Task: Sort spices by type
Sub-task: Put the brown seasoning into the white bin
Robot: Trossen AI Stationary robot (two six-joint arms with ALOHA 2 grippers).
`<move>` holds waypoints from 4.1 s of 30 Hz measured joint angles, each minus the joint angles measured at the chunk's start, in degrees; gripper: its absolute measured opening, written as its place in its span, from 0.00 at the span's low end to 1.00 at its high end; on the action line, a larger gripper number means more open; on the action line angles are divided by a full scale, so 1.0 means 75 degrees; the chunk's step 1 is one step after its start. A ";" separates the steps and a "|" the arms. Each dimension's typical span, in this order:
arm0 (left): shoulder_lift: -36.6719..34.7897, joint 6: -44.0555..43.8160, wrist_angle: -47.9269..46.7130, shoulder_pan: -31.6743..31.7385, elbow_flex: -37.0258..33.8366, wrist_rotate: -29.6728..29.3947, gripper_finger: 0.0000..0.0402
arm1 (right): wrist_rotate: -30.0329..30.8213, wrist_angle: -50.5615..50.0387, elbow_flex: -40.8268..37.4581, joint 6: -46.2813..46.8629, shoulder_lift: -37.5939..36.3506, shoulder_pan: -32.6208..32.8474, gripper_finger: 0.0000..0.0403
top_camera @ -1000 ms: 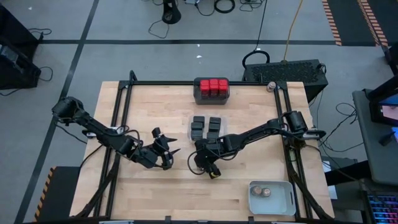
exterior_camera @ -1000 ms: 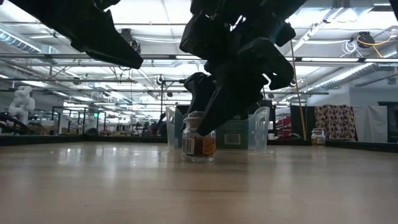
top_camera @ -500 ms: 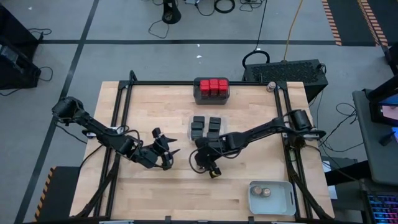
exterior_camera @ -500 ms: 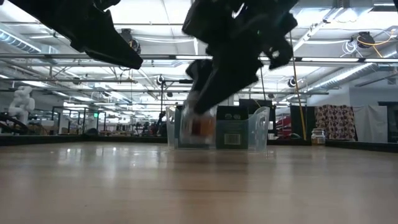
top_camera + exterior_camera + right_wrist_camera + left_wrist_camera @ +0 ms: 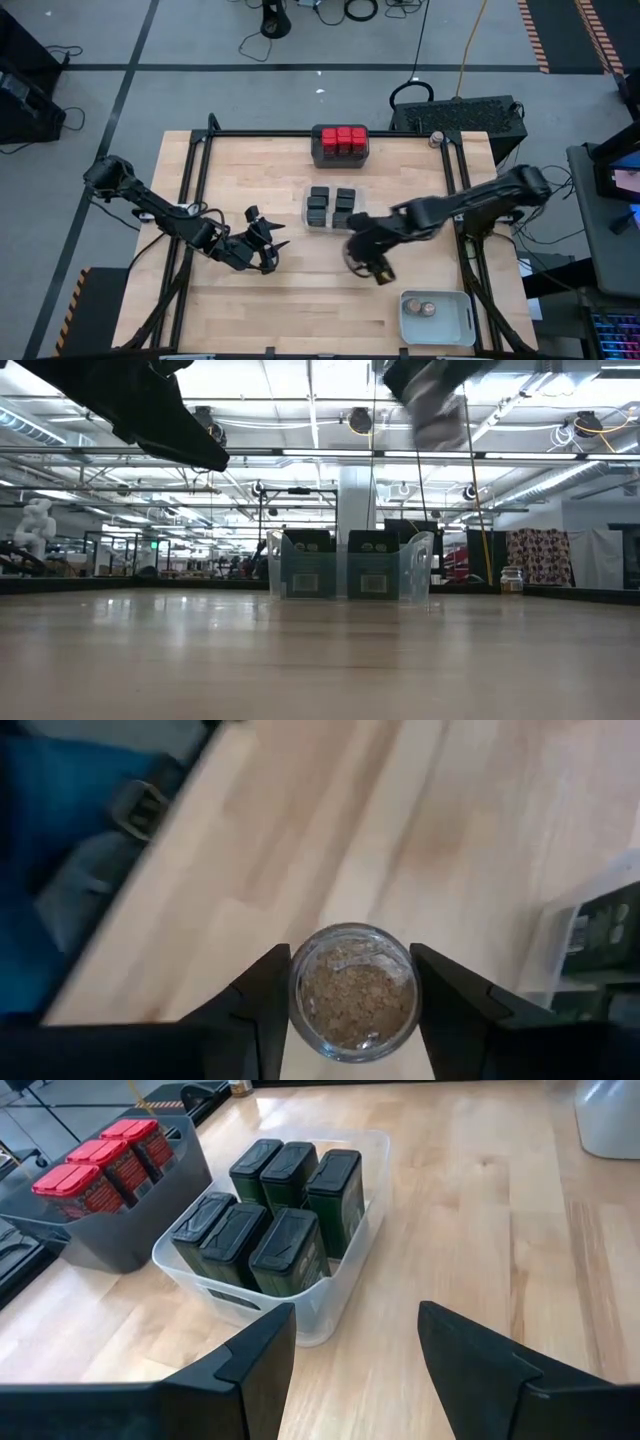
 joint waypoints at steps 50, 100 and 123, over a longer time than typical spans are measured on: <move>0.0003 -0.1386 0.0927 0.1356 0.0002 0.0847 0.54 | 0.3301 0.2048 -0.3515 0.4386 -0.1741 0.6399 0.39; 0.0003 -0.1332 0.0903 0.1352 0.0003 0.1298 0.54 | 0.3401 0.2368 -0.3512 0.3573 -0.0234 0.5983 0.50; 0.0003 -0.1332 0.0903 0.1350 0.0003 0.1408 0.54 | 0.3520 0.2443 -0.3512 0.3144 -0.1561 0.5973 0.53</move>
